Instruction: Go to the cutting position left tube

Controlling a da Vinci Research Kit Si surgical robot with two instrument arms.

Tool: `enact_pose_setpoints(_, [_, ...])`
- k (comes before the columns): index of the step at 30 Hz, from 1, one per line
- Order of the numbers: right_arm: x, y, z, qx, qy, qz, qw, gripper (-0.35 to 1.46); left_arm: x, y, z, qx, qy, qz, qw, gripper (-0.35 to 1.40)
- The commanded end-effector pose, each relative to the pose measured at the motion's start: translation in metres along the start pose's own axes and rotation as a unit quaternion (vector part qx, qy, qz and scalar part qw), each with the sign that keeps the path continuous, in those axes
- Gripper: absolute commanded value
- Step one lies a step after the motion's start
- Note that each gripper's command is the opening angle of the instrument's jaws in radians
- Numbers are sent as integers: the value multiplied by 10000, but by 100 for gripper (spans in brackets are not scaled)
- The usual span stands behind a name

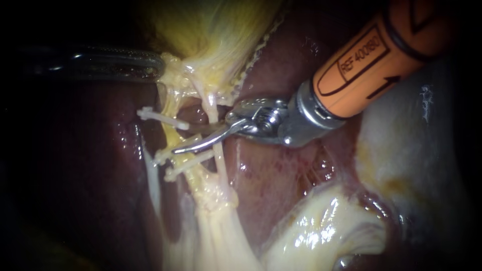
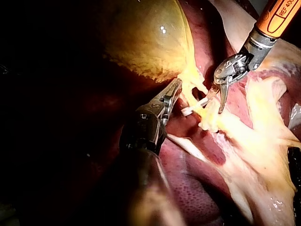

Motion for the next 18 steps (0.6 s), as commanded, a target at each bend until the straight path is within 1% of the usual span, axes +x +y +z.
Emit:
enact_pose_setpoints(1, [-2, 1, 3, -14, -4, 15, 10000, 127, 0, 0, 0, -1, 1, -1, 10000, -35])
enact_pose_setpoints(5, [-3, 4, 9, -61, 23, 153, 9999, 127, 0, 0, 0, -1, 1, -1, 10000, -35])
enact_pose_setpoints(9, [0, 5, 14, -110, 60, 157, 9998, 127, 0, 0, 1, -2, 1, -2, 10000, -35])
enact_pose_setpoints(14, [6, 8, 26, -97, 309, 153, 9994, 127, 0, 0, 1, -3, 1, -2, 10000, -35])
enact_pose_setpoints(15, [7, 8, 28, -103, 332, 154, 9993, 127, 0, 0, 1, -4, 0, -2, 10000, -35])
enact_pose_setpoints(18, [11, 8, 33, -42, 490, 152, 9987, 129, 0, 0, 1, -4, 0, -3, 10000, -35])
